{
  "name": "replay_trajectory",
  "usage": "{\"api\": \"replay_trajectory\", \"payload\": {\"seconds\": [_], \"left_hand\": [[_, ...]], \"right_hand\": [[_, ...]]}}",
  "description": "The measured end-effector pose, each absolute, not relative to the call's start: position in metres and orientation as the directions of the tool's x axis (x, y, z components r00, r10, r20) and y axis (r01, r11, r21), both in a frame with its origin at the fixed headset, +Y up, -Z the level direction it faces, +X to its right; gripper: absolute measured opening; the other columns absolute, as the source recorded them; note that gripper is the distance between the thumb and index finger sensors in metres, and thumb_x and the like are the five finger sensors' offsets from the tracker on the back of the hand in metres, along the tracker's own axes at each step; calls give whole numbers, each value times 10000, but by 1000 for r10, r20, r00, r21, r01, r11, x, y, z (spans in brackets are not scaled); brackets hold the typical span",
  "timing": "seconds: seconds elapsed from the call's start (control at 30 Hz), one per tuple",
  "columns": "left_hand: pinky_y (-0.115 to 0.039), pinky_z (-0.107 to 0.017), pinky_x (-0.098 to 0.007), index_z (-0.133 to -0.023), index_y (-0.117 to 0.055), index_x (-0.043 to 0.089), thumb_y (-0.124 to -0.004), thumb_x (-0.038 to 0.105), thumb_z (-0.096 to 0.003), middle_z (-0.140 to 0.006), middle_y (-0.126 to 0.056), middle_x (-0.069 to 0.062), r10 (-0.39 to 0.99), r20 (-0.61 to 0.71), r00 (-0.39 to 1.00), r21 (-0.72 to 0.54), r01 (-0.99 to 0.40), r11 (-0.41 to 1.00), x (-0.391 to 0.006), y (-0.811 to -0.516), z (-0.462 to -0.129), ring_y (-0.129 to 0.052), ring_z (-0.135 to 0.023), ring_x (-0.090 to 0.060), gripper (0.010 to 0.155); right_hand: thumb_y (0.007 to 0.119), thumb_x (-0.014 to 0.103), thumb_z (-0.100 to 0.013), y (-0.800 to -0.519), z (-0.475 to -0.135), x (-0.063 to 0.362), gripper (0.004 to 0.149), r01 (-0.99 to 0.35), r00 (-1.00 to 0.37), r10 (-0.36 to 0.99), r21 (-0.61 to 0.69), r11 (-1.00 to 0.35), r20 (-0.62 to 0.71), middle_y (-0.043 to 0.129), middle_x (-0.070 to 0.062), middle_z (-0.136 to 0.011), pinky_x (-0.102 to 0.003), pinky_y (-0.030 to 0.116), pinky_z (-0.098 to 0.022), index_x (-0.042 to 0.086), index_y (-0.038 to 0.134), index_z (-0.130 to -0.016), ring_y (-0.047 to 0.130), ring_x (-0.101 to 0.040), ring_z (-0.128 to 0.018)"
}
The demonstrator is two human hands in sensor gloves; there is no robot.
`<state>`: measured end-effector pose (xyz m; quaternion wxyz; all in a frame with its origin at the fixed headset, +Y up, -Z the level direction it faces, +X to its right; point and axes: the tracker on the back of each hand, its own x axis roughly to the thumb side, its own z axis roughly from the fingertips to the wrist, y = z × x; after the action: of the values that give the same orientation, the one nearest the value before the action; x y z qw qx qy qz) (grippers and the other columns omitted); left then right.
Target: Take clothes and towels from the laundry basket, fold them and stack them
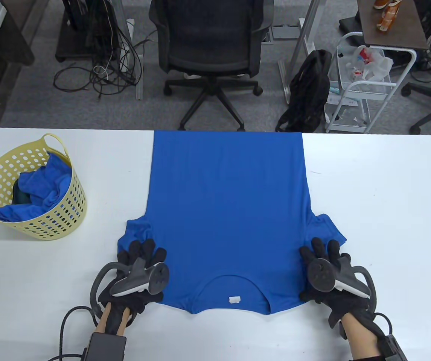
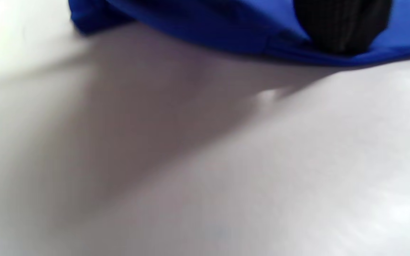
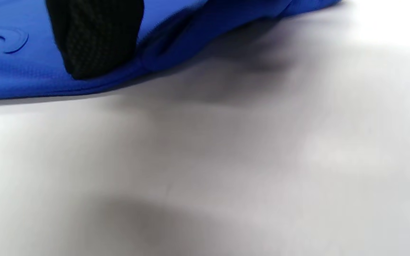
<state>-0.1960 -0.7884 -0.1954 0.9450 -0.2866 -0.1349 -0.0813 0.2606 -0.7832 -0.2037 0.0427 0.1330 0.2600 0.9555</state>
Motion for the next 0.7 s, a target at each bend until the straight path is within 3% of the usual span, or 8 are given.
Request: {"api": "replay_trajectory", "payload": {"seconds": [0.03,0.1,0.17,0.3,0.43,0.7], "left_hand": [[-408,-758,-725,-1180,4,84,-769,659,-410,-1183,-28,-415,-55,257,965,-585,201,785,-201,-793,-198,-255,-1056,-697,1233],[-414,-755,-728,-1151,28,19,-767,673,-385,-1136,-3,-468,-14,202,979,-649,145,747,-210,-797,-197,-178,-1018,-707,1283],[-459,-749,-732,-1144,25,-15,-775,676,-386,-1122,-43,-512,-45,194,980,-639,161,752,-212,-796,-193,-222,-1006,-739,1301],[-531,-735,-735,-1139,5,-47,-786,680,-369,-1110,-90,-545,-92,210,973,-652,209,729,-211,-794,-183,-280,-992,-764,1322],[-640,-705,-732,-1154,-61,-61,-801,684,-347,-1105,-193,-582,-154,233,960,-635,270,724,-206,-792,-177,-410,-974,-792,1324],[-793,-627,-708,-1158,-185,-101,-826,693,-309,-1063,-424,-631,-243,267,932,-609,359,707,-193,-789,-170,-654,-917,-788,1327]], "right_hand": [[826,491,-488,-788,-205,266,1100,-53,-961,197,571,-819,192,-79,-212,-1155,-739,159,-697,112,63,-1182,-44,-546,-968],[818,530,-460,-795,-205,274,1140,-94,-970,219,663,-743,108,-105,-252,-1115,-755,164,-673,122,1,-1141,-72,-581,-917],[844,519,-453,-792,-203,273,1152,-89,-969,217,647,-757,120,-92,-286,-1102,-791,223,-631,95,19,-1135,-33,-633,-895],[859,523,-427,-785,-191,259,1187,52,-974,101,630,-775,204,-3,-392,-1099,-869,448,-575,20,51,-1136,159,-779,-881],[880,524,-399,-779,-183,252,1213,142,-970,8,589,-796,245,136,-460,-1124,-858,657,-538,-50,125,-1156,355,-805,-912],[898,512,-384,-777,-179,250,1224,179,-965,-28,574,-799,261,196,-490,-1124,-855,687,-520,-92,169,-1158,454,-817,-895]]}}
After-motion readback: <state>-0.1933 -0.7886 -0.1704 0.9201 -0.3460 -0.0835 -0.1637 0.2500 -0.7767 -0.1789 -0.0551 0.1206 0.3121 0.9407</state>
